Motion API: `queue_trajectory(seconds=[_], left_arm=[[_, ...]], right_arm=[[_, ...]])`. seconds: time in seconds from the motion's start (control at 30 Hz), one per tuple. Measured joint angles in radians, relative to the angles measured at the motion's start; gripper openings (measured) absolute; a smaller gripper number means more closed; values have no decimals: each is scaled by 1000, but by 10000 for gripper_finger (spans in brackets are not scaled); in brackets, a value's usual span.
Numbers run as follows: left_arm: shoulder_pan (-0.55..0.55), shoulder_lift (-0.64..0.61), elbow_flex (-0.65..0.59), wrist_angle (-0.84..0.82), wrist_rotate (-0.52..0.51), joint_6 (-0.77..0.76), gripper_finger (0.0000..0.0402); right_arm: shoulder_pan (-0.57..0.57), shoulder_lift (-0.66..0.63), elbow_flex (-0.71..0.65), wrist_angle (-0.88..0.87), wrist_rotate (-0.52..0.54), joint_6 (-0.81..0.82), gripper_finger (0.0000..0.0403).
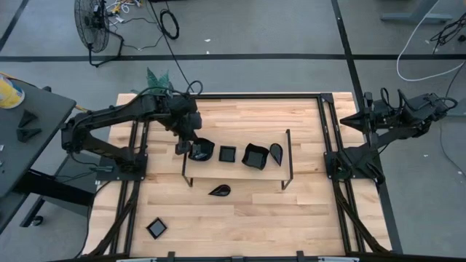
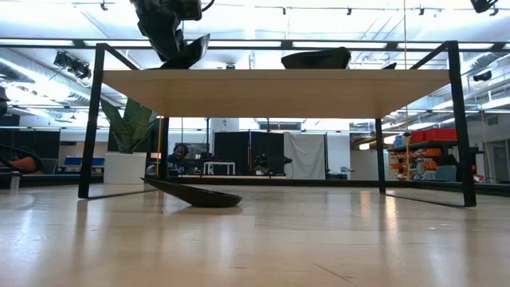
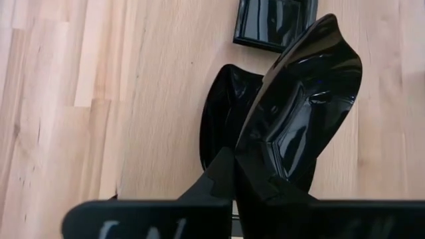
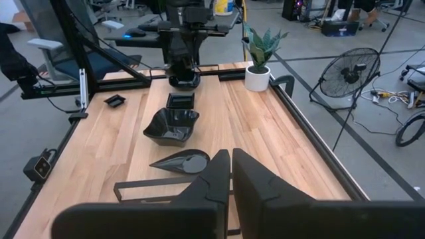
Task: Pick & Place Mini shaped plates
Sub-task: Stack the leaf shaped plate on top of the leaf shaped plate on the shelf, then stack the square plate on top of the square plate on the shelf
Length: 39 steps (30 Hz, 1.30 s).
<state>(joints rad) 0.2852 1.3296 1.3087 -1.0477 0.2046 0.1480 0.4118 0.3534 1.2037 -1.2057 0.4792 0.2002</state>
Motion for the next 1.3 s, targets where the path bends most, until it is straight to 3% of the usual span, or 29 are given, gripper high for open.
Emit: queue_trajectory(seconds=[0.5,0.83,1.07,1.3], left_arm=[[0,0,0,-15,-27,6,80],[-17,-10,0,-41,-23,-45,96],[-114,-88,1,-86,26,-182,97],[-277,-198,1,-44,6,-383,97]], right_arm=[[0,0,0,0,0,0,23],[0,0,0,0,0,0,23],[0,1,0,0,0,0,23],[0,1,0,0,0,0,23]])
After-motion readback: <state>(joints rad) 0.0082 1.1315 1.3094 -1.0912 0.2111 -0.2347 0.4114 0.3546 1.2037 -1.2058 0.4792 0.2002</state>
